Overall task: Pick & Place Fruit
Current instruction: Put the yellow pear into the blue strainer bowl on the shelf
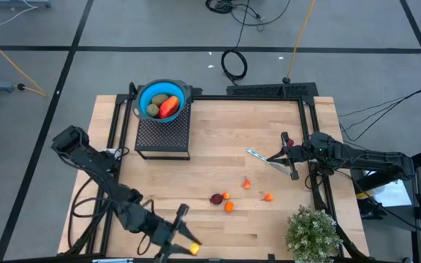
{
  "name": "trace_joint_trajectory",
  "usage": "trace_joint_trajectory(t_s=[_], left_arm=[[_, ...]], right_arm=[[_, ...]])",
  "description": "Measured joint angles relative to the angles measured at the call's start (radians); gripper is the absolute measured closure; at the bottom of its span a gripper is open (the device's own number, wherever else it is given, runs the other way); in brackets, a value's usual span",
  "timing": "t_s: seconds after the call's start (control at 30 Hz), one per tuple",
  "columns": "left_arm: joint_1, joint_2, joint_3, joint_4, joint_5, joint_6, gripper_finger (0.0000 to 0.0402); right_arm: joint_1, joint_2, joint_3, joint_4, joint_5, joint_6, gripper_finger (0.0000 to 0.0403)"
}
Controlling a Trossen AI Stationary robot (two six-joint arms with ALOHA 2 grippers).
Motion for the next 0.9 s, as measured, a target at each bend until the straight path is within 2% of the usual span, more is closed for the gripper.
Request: trace_joint_trajectory(t_s=[0.17, 0.37, 0.63, 0.7, 0.9], left_arm=[[-0.001, 0.000, 0.000, 0.117, -0.094, 0.004, 0.0282], [0.000, 0.000, 0.000, 0.180, -0.194, -0.002, 0.0282], [-0.001, 0.000, 0.000, 0.173, -0.199, -0.030, 0.0282], [-0.001, -0.001, 0.000, 0.117, -0.189, -0.073, 0.0282], [0.004, 0.001, 0.000, -0.265, -0.099, -0.302, 0.0282]], right_arm=[[0.000, 0.000, 0.000, 0.000, 0.000, 0.000, 0.0403], [0.000, 0.000, 0.000, 0.000, 0.000, 0.000, 0.0403], [0.000, 0.000, 0.000, 0.000, 0.000, 0.000, 0.0403], [0.000, 0.000, 0.000, 0.000, 0.000, 0.000, 0.0403], [0.000, 0.000, 0.000, 0.000, 0.000, 0.000, 0.0403]])
